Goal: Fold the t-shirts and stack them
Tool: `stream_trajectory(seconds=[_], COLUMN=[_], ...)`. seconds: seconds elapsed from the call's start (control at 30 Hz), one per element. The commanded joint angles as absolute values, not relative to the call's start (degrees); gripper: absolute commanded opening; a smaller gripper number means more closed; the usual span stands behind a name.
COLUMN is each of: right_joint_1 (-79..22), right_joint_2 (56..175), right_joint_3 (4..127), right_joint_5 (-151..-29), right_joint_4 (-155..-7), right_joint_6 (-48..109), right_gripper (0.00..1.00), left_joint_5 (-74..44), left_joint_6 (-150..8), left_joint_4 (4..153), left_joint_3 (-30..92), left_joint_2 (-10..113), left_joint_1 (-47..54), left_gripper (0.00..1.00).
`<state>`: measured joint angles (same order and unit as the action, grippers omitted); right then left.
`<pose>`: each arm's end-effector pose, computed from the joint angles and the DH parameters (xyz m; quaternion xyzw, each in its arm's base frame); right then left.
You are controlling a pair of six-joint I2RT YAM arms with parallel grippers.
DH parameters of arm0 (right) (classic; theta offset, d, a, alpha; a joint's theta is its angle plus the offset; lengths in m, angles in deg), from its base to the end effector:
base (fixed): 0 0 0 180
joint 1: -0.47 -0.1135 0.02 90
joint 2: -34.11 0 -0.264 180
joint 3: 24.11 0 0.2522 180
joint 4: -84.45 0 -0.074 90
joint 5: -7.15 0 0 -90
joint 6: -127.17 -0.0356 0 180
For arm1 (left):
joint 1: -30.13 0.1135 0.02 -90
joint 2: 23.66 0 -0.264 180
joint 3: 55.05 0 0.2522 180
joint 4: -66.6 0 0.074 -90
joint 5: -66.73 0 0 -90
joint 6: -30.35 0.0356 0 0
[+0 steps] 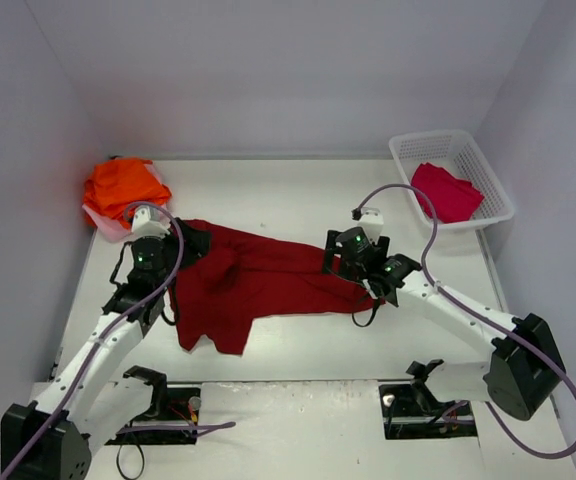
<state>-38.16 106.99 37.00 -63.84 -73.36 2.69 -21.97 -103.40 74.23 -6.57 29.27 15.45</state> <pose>0.2248 0.1648 0.2542 0.0460 0.8729 0.1589 0.4590 0.2121 -0.0564 0.2816 -0.1882 0.7544 -0.3146 0.5445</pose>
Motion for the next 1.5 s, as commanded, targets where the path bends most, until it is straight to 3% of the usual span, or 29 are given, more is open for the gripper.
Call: stream_trajectory(seconds=[0.0, 0.23, 0.47, 0.9, 1.47], right_joint_1=[-38.4, -38.4, -37.8, -25.2, -31.3], right_joint_2=[104.9, 108.7, 114.5, 118.0, 117.6], right_joint_3=[38.4, 39.9, 40.5, 42.6, 35.7], right_joint_5=[-58.8, -57.8, -56.9, -62.1, -65.4], right_joint_4=[-73.8, -74.4, -78.0, -83.5, -86.0], right_joint_6=[1.6, 2.4, 2.1, 8.6, 3.1], right_gripper=[0.89, 0.86, 0.80, 0.77, 0.67], left_joint_5=[-27.2, -29.0, -25.5, -24.3, -25.3], left_joint_6=[-106.2, -104.7, -106.8, -108.5, -109.2], left_joint_4=[72.4, 73.8, 65.7, 61.1, 63.2], left_joint_3=[-6.7, -5.1, -6.0, -6.0, -6.0], left_joint_2=[24.8, 25.6, 32.6, 39.4, 38.0], left_joint_1=[15.2, 15.3, 15.1, 12.0, 11.2], left_gripper=[0.55, 0.58, 0.58, 0.58, 0.58])
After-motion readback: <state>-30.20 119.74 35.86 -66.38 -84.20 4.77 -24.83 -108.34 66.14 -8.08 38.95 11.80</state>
